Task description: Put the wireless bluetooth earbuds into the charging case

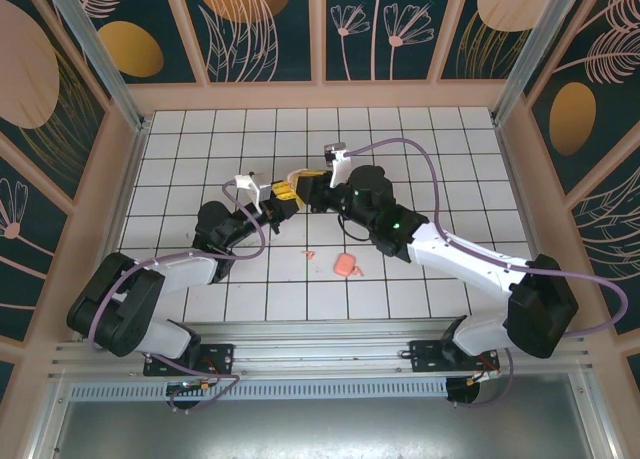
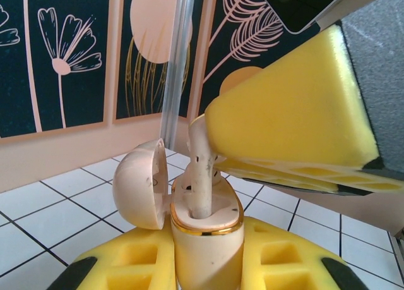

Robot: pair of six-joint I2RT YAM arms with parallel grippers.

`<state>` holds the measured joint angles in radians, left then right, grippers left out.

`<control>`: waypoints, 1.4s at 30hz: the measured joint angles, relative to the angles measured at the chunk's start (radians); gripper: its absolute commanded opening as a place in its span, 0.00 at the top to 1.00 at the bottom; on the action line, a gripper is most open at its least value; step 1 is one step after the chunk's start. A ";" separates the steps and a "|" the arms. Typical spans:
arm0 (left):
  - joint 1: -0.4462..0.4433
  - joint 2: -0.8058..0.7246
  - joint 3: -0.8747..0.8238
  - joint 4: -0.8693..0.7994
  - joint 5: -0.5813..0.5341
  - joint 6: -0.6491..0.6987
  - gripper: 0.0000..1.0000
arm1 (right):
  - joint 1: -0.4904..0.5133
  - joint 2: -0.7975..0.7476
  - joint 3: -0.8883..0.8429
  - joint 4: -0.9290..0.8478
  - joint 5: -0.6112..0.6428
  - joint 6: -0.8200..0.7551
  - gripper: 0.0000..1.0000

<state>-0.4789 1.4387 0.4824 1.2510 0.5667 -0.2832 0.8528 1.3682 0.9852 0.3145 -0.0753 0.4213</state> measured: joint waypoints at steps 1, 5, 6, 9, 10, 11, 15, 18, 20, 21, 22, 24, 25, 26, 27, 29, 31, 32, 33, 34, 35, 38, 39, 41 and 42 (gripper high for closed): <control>0.000 0.000 0.000 0.000 0.000 0.002 0.94 | 0.000 -0.001 0.000 -0.002 0.000 -0.001 0.79; 0.000 0.000 0.000 0.000 0.000 0.003 0.94 | 0.000 -0.003 0.000 -0.007 0.000 -0.005 0.78; 0.000 0.000 0.000 -0.001 0.000 0.003 0.94 | 0.000 -0.003 0.000 -0.008 0.000 -0.005 0.78; 0.000 0.000 0.000 -0.003 0.000 0.003 0.94 | 0.000 -0.003 0.000 -0.009 0.002 -0.005 0.78; 0.000 0.000 0.000 -0.003 0.000 0.003 0.94 | 0.000 -0.003 0.000 -0.010 0.004 -0.005 0.78; 0.000 0.000 0.000 -0.004 0.000 0.003 0.94 | 0.000 -0.003 0.000 -0.012 0.004 -0.005 0.78; 0.000 0.000 -0.005 -0.007 0.003 0.010 0.94 | 0.000 -0.003 0.000 -0.022 0.004 -0.012 0.79; 0.000 -0.002 -0.013 -0.006 0.008 0.022 0.94 | -0.002 -0.006 0.000 -0.037 0.004 -0.020 0.79; 0.001 -0.010 -0.018 -0.007 0.008 0.036 0.94 | -0.007 -0.007 -0.002 -0.045 -0.002 -0.023 0.79; 0.001 -0.011 -0.020 -0.007 0.009 0.045 0.94 | -0.007 -0.008 -0.002 -0.046 -0.004 -0.024 0.79; 0.001 -0.012 -0.022 -0.008 0.009 0.056 0.94 | -0.007 -0.010 -0.003 -0.050 -0.007 -0.024 0.79; 0.001 -0.015 -0.022 -0.017 0.012 0.075 0.94 | -0.009 -0.012 -0.005 -0.053 -0.016 -0.027 0.79; 0.000 -0.017 -0.022 -0.023 0.013 0.086 0.94 | -0.010 -0.014 -0.006 -0.054 -0.021 -0.029 0.79; 0.000 -0.018 -0.022 -0.027 0.015 0.097 0.94 | -0.013 -0.014 -0.006 -0.058 -0.027 -0.031 0.79; 0.000 -0.019 -0.022 -0.032 0.016 0.108 0.94 | -0.014 -0.015 -0.006 -0.061 -0.032 -0.033 0.79; 0.000 -0.023 -0.022 -0.039 0.017 0.125 0.94 | -0.016 -0.015 -0.006 -0.064 -0.042 -0.040 0.79; 0.000 -0.027 -0.023 -0.048 0.019 0.142 0.94 | -0.021 -0.016 -0.006 -0.064 -0.058 -0.050 0.79; 0.000 -0.029 -0.023 -0.050 0.019 0.149 0.94 | -0.021 -0.017 -0.006 -0.064 -0.067 -0.050 0.79; 0.000 -0.031 -0.023 -0.051 0.019 0.156 0.94 | -0.023 -0.019 -0.009 -0.062 -0.078 -0.051 0.79; 0.000 -0.033 -0.023 -0.052 0.020 0.164 0.94 | -0.026 -0.022 -0.012 -0.057 -0.088 -0.052 0.79; 0.000 -0.035 -0.023 -0.052 0.020 0.173 0.94 | -0.027 -0.024 -0.014 -0.055 -0.095 -0.053 0.79; -0.005 -0.045 -0.023 -0.057 0.018 0.203 0.94 | -0.031 -0.029 -0.019 -0.040 -0.119 -0.053 0.79; -0.006 -0.048 -0.023 -0.059 0.016 0.213 0.94 | -0.032 -0.031 -0.019 -0.034 -0.128 -0.053 0.79; -0.007 -0.053 -0.023 -0.059 0.013 0.229 0.94 | -0.033 -0.031 -0.019 -0.024 -0.137 -0.053 0.79; -0.008 -0.054 -0.023 -0.060 0.010 0.234 0.94 | -0.033 -0.031 -0.019 -0.021 -0.138 -0.052 0.79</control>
<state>-0.4866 1.3846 0.4599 1.1915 0.5770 -0.0490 0.8196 1.3376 0.9661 0.2932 -0.2138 0.3691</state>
